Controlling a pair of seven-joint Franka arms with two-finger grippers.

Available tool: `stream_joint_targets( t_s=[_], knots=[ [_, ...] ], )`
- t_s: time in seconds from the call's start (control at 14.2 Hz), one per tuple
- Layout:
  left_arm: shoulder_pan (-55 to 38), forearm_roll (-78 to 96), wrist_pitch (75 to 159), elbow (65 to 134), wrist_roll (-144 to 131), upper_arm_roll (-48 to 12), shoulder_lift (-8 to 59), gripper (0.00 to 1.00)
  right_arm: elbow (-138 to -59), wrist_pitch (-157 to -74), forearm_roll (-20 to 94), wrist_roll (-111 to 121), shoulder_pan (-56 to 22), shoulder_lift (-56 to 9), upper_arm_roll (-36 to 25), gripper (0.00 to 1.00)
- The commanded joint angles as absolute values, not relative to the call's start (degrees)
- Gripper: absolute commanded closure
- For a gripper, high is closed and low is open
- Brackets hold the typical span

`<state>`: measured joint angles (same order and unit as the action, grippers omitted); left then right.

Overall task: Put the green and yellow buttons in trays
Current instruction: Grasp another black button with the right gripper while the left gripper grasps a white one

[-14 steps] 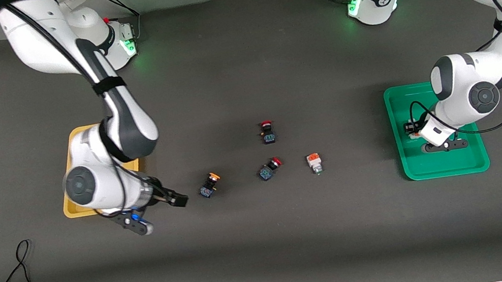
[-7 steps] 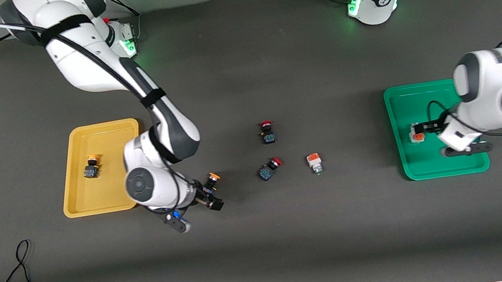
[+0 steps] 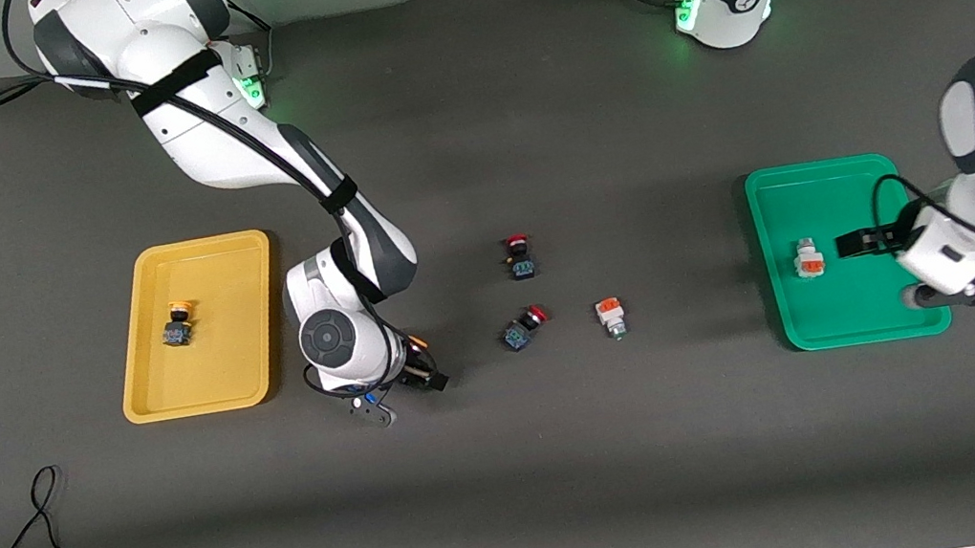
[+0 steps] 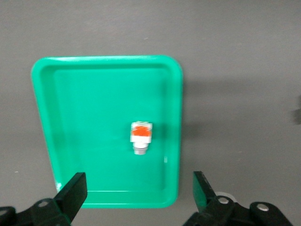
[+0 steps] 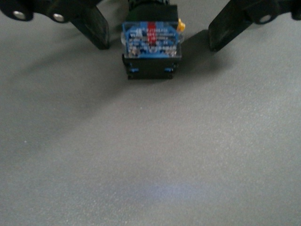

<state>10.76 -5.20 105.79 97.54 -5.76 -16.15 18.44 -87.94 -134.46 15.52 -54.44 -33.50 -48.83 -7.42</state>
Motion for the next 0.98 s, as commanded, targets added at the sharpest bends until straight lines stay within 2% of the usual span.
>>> stream_joint_targets(
  t_s=[0.0, 0.07, 0.28, 0.42, 0.7, 0.91],
  knots=[
    [2.9, -5.4, 105.4, 93.9, -12.8, -16.8, 20.1, 0.00, -89.8, -136.6, 14.2, -54.2, -33.8, -48.1, -7.7, 0.63],
    [-0.2, -5.0, 105.9, 93.3, -14.6, -16.8, 20.7, 0.00, -89.6, -136.5, 14.3, -54.4, -33.7, -48.0, -7.7, 1.00],
    [-8.7, -3.9, 108.2, 89.2, -26.9, -16.9, 24.2, 0.00, -89.2, -136.1, 14.9, -54.4, -33.2, -47.2, -7.7, 1.00],
    [-13.3, -4.0, 110.5, 88.9, -34.9, -16.9, 25.5, 0.00, -89.1, -135.1, 14.6, -54.1, -32.8, -46.0, -7.7, 1.00],
    [-15.8, -4.7, 116.2, 89.5, -42.8, -16.8, 31.6, 0.00, -87.7, -120.9, 15.0, -46.0, -29.2, -39.6, -8.3, 1.00],
    [-16.2, -6.1, 122.5, 91.5, -45.0, -16.5, 36.3, 0.00, -88.4, -107.7, 14.9, -34.0, -23.3, -32.6, -8.5, 1.00]
  ],
)
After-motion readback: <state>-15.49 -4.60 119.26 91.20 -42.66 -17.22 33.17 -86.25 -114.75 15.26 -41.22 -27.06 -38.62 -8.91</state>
